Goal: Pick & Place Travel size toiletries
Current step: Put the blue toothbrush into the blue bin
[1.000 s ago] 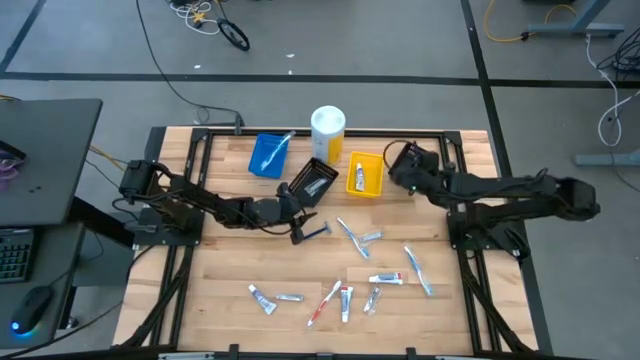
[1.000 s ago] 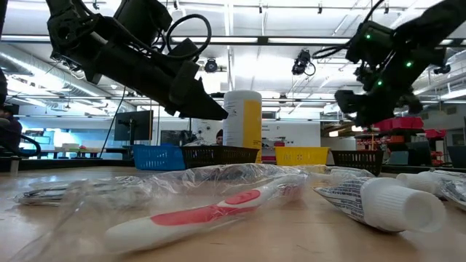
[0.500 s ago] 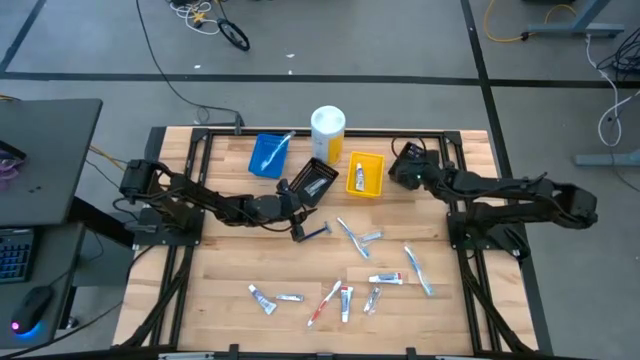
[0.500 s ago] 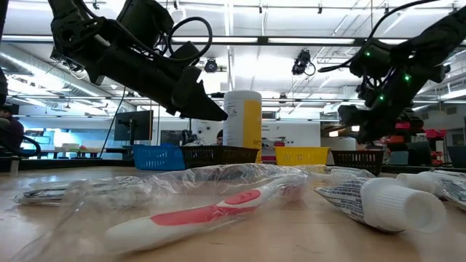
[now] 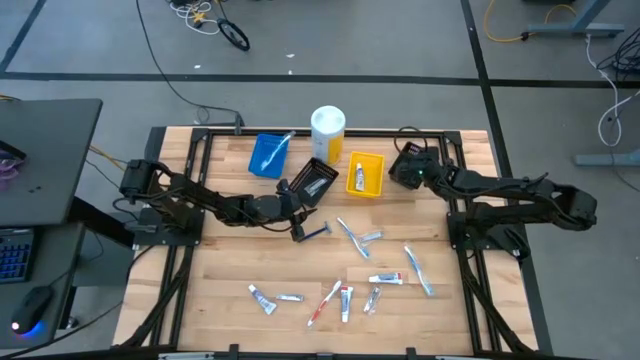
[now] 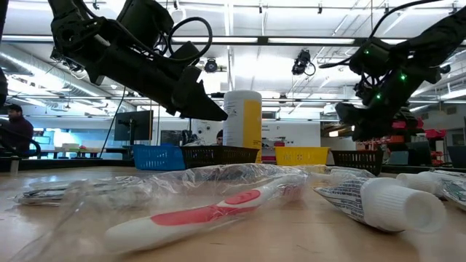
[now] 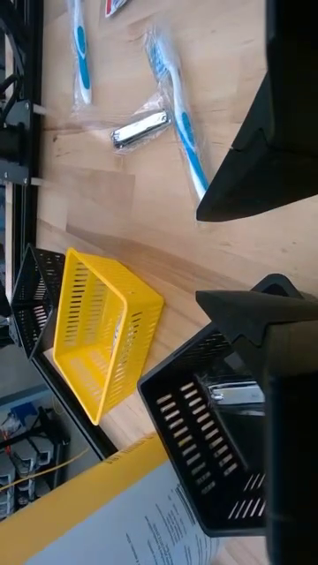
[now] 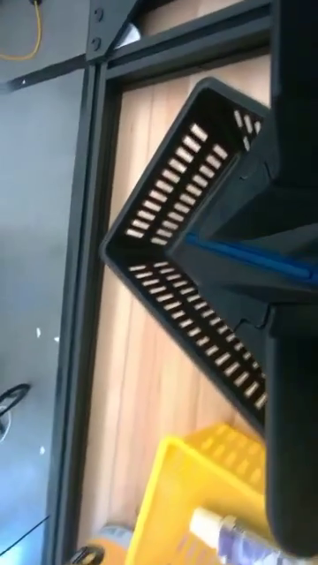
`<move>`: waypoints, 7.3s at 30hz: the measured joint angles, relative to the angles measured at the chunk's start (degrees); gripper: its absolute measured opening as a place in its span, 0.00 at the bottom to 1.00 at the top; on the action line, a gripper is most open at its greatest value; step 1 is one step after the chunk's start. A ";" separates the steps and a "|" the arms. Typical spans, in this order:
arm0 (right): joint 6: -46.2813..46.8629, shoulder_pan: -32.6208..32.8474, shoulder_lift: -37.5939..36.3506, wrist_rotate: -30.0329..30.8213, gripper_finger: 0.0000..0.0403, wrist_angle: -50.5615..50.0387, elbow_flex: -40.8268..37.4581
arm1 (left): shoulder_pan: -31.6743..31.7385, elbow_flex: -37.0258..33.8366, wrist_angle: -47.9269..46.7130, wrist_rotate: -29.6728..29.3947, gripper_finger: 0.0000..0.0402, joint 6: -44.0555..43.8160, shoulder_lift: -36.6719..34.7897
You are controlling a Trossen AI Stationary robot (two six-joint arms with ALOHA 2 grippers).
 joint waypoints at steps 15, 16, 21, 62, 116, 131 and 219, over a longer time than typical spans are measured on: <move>-17.54 6.11 0.00 -27.72 0.24 12.89 -0.02 | 0.00 0.01 0.02 -0.07 0.37 -5.81 0.00; -19.61 7.44 0.00 -28.69 0.24 14.36 -0.02 | 0.00 0.01 -0.01 -0.19 0.37 -6.55 0.00; -28.83 14.09 0.00 -32.21 0.24 23.29 -0.02 | 0.00 0.01 0.00 -0.20 0.37 -8.91 0.00; -16.56 36.67 23.86 -28.37 0.24 39.92 0.00 | 0.00 2.67 -14.14 11.90 0.37 -6.12 -12.73; -26.84 35.31 28.09 -21.53 0.05 43.46 15.76 | 0.00 2.64 -10.21 8.90 0.37 -10.21 -12.89; -27.66 34.56 28.06 -21.57 0.05 38.33 16.22 | -0.01 2.59 -4.43 9.07 0.37 6.31 -12.68; -27.85 31.78 28.11 -26.36 0.22 39.91 16.13 | 12.90 -5.93 -23.18 -32.87 0.09 -14.05 -15.98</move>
